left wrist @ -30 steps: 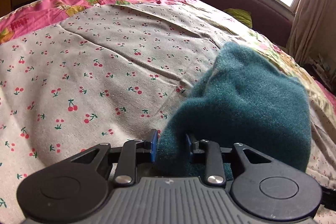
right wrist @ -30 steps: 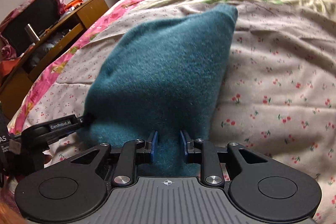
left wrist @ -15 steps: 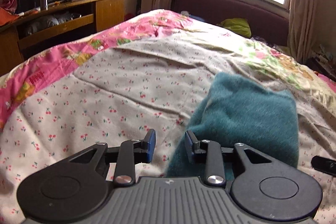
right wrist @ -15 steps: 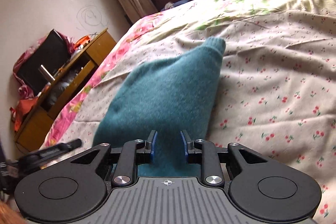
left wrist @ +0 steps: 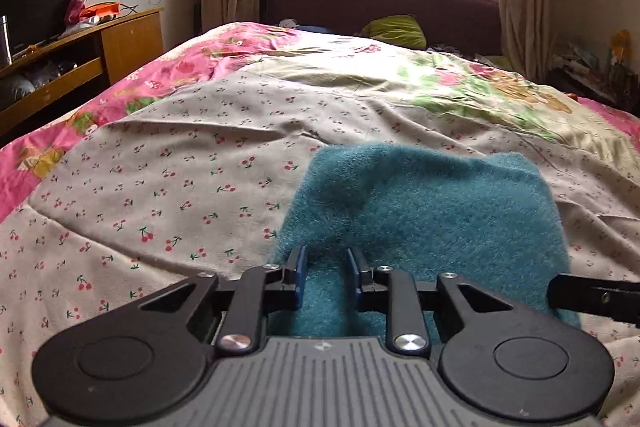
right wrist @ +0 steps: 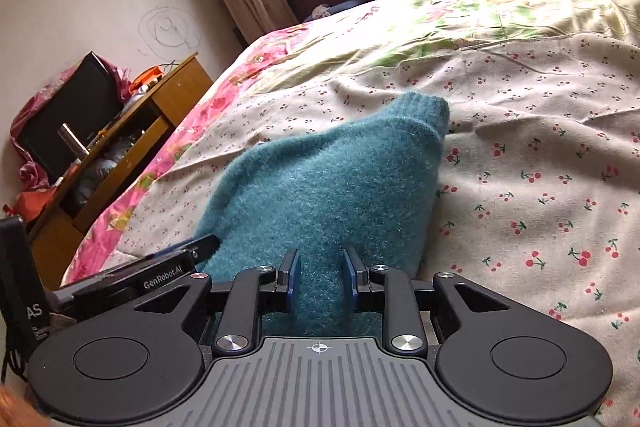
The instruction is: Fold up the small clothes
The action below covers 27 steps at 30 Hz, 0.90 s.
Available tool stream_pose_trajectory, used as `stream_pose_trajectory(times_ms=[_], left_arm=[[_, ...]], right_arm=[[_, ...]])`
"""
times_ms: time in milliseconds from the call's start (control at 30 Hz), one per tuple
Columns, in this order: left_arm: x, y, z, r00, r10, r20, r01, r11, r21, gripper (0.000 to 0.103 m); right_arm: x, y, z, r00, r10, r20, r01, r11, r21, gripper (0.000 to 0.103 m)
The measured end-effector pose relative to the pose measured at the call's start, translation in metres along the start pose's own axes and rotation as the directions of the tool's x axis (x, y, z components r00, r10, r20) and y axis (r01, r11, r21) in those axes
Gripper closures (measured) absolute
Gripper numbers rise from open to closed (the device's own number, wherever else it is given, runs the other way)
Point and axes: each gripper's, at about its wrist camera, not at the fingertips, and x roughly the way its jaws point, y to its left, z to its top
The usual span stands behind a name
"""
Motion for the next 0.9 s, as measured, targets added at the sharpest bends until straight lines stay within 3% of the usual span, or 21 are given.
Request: stream_pose_trajectory(times_ms=[133, 267, 400, 633, 767, 900], left_arm=[[0.014, 0.005, -0.003, 0.999, 0.049, -0.012, -0.049, 0.999, 0.016, 0.065], [0.018, 0.012, -0.005, 0.998, 0.056, -0.014, -0.056, 0.998, -0.002, 0.057], [-0.002, 0.006, 0.001, 0.998, 0.065, 0.001, -0.065, 0.997, 0.041, 0.058], [-0.052, 0.010, -0.006, 0.999, 0.047, 0.017, -0.047, 0.998, 0.032, 0.060], [-0.052, 0.007, -0.023, 0.996, 0.073, -0.042, -0.069, 0.995, 0.075, 0.059], [-0.044, 0.002, -0.026, 0.992, 0.096, -0.084, -0.085, 0.988, 0.128, 0.059]], right_arm=[[0.016, 0.000, 0.001, 1.000, -0.014, -0.021, 0.014, 1.000, 0.025, 0.080], [0.013, 0.000, -0.001, 1.000, -0.014, -0.018, 0.014, 1.000, 0.015, 0.080], [-0.017, 0.005, -0.001, 1.000, 0.010, 0.006, -0.010, 0.999, 0.039, 0.079], [-0.054, 0.016, -0.042, 1.000, 0.006, -0.011, -0.007, 1.000, -0.007, 0.078], [-0.042, 0.019, -0.058, 0.995, -0.016, -0.098, 0.017, 1.000, 0.011, 0.078], [-0.039, 0.026, -0.060, 0.993, -0.054, -0.103, 0.053, 0.999, -0.011, 0.078]])
